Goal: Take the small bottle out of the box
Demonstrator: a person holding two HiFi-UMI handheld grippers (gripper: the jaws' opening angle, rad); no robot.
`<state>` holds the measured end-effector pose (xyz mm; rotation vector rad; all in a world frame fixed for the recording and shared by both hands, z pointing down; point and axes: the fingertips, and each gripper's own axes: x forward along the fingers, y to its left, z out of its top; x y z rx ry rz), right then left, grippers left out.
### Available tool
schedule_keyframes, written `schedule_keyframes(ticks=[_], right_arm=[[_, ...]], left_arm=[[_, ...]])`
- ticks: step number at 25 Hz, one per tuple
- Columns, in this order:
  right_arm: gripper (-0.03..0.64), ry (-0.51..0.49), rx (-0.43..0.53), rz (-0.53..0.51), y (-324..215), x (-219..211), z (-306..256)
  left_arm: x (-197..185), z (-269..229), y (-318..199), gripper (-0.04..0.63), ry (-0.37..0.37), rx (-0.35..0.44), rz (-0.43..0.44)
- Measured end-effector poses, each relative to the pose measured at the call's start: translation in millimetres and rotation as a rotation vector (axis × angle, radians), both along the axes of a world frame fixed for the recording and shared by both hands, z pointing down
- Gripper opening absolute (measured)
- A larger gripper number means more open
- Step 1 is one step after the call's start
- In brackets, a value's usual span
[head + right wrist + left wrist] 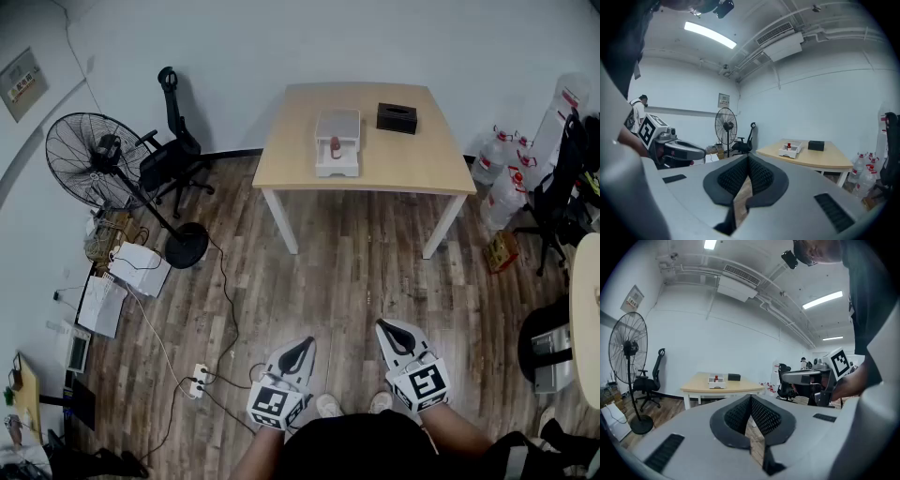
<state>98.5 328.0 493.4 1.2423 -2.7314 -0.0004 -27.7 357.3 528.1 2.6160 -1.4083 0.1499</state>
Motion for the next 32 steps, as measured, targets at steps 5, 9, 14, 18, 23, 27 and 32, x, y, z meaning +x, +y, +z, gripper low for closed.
schedule_keyframes(ticks=[5,9,14,18,23,27,32], right_arm=[[0.012,0.013,-0.004,0.007,13,-13,-1],[0.012,0.030,0.050,0.003,12,-28,-7],[0.012,0.018,0.141,0.021,6,-44,-18],[0.014,0.001,0.134,0.012,-6,-51,-20],[0.014,-0.024,0.135,0.024,-47,-47,-22],[0.014,-0.025,0.126,0.017,-85,-41,-18],[0.014,-0.004,0.086,-0.016,-137,-31,-3]], left_arm=[[-11,-10,8,0.011,0.002,0.031,-0.004],[-37,-24,5,0.011,0.023,0.108,-0.060],[-57,-25,-6,0.011,-0.017,0.138,-0.064],[-58,-21,-18,0.011,-0.032,0.126,-0.045],[-52,-29,-54,0.011,-0.034,0.158,-0.056],[-48,-35,-88,0.011,-0.041,0.212,-0.064],[-43,-36,-143,0.011,-0.038,0.209,-0.075]])
